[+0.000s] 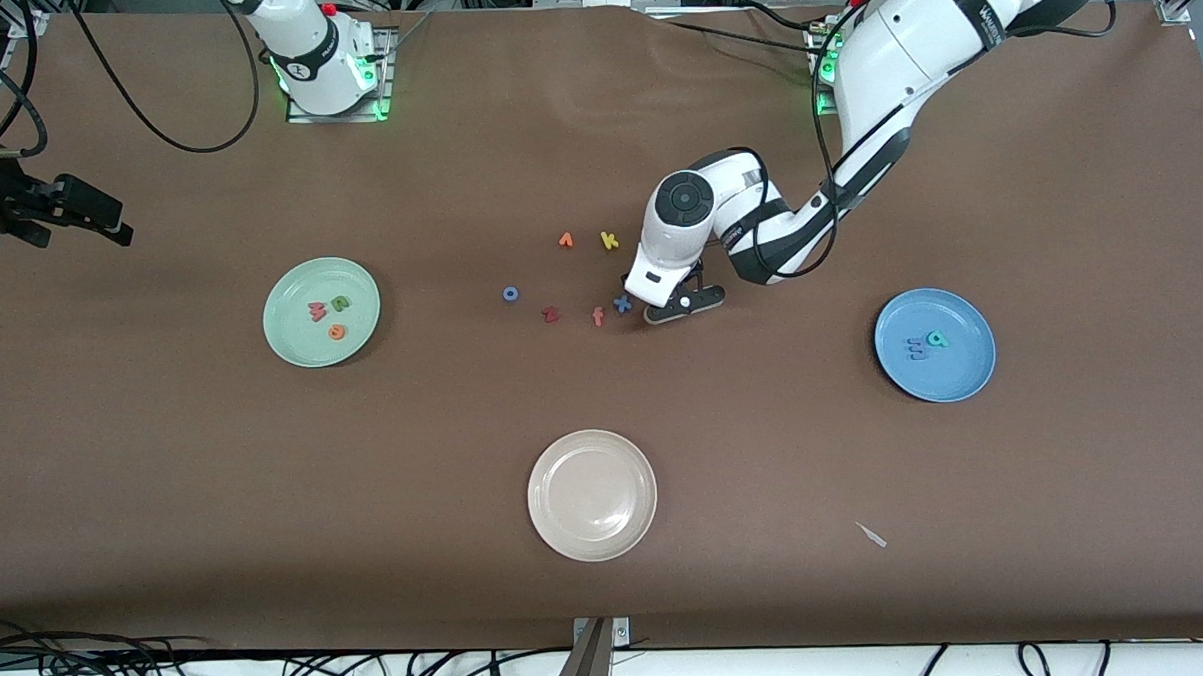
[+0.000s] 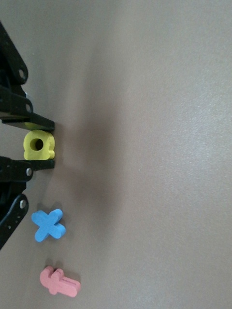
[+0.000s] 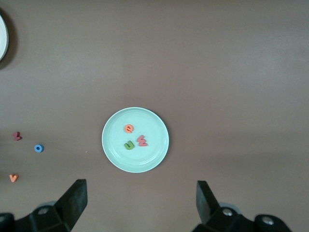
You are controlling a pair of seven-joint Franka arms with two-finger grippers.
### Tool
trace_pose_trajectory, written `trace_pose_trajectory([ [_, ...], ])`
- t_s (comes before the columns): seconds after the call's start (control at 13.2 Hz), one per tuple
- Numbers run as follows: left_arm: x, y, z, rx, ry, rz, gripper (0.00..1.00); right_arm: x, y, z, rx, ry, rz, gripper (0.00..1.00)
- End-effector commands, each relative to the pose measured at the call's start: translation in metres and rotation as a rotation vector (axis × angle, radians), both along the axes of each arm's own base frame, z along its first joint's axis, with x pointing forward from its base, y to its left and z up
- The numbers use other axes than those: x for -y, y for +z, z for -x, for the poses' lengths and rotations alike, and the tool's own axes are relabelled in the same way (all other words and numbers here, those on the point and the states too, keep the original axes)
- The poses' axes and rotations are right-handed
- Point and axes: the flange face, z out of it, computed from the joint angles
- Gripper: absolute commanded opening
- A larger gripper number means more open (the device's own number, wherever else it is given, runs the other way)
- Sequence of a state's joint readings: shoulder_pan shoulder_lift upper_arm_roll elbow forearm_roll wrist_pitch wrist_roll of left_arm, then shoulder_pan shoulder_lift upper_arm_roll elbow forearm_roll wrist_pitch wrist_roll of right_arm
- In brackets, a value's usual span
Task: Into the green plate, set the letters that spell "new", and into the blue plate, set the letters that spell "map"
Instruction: 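Carry the yellow a to the blue plate with the left gripper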
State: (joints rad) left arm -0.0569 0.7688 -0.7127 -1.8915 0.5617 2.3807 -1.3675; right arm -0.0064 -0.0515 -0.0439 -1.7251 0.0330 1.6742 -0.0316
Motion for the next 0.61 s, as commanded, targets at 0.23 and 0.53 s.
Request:
trace_pose_trajectory([
  [0.23, -0.040, 0.027, -0.052, -0.042, -0.120, -0.091, 0.21, 0.000, 0.005, -0.003, -0.015, -0.016, 0.008, 1.00],
  [0.53, -0.122, 0.055, -0.109, -0.177, -0.307, -0.109, 0.22, 0.002, 0.004, -0.002, -0.021, -0.012, 0.006, 1.00],
])
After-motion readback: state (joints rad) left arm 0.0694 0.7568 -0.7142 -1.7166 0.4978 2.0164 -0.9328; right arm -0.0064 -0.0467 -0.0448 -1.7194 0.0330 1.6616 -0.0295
